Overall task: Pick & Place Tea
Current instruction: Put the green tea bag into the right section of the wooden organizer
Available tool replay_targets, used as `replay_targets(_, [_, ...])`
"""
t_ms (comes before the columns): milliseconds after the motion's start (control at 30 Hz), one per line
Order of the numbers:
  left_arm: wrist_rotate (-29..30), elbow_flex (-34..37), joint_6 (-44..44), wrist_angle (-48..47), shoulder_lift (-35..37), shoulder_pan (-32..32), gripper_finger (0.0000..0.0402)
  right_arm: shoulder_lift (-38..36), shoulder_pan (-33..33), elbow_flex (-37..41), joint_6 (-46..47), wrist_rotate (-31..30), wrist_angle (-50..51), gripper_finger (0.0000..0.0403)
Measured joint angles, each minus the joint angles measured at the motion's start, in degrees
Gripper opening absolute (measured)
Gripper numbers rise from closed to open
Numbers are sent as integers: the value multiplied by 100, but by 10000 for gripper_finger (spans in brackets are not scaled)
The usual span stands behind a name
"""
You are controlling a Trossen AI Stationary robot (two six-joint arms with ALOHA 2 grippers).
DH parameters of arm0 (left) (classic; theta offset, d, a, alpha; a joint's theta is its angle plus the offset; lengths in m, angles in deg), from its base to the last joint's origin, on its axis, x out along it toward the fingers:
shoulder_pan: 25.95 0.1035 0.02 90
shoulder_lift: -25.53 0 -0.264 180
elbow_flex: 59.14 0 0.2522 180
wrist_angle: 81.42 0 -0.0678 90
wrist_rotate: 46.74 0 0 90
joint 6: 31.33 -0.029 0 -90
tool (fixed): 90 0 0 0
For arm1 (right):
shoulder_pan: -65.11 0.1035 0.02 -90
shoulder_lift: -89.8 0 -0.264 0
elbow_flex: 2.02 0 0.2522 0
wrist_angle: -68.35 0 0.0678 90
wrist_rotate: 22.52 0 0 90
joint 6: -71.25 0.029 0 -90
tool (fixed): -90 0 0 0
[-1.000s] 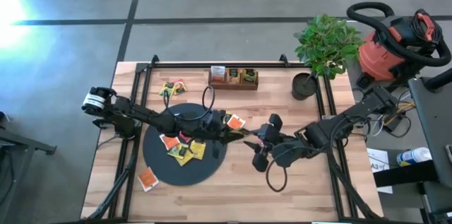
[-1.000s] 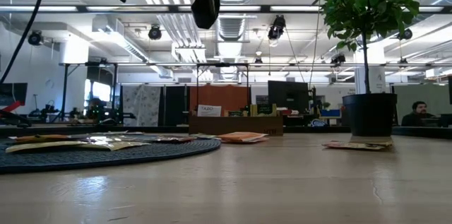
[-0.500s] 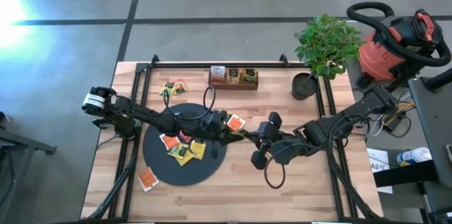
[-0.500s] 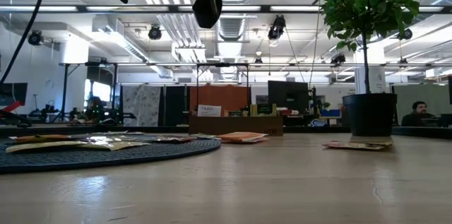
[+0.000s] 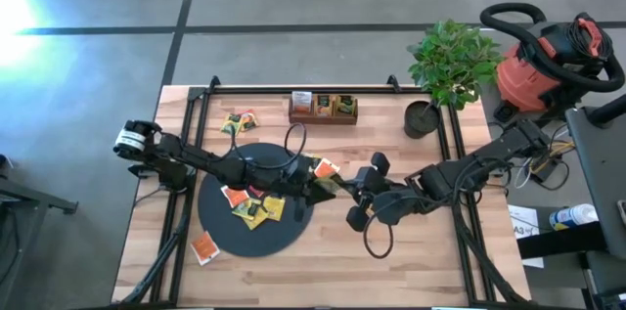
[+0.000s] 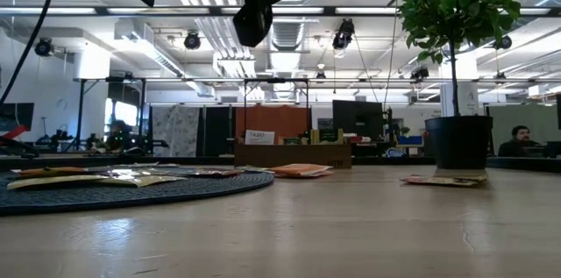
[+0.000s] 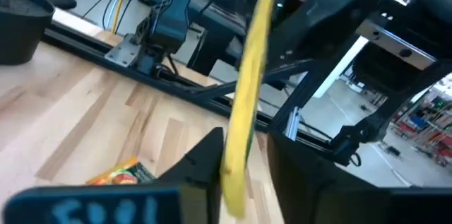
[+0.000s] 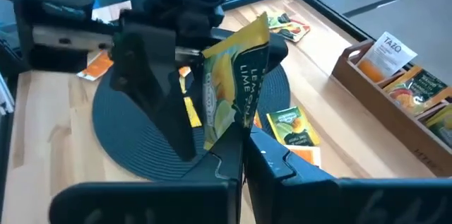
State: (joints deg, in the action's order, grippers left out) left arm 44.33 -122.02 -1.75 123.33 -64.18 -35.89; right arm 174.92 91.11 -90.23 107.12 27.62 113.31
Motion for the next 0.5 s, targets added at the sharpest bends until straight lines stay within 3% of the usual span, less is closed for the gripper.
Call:
replay_targets(300, [23,-2,-174,-882,508,64,126,0,-59,0,-27,686,776,8])
replay_targets(500, [-78,-12,-231,-1345,767,276,126,31,-125,0,-215,1351,709,8])
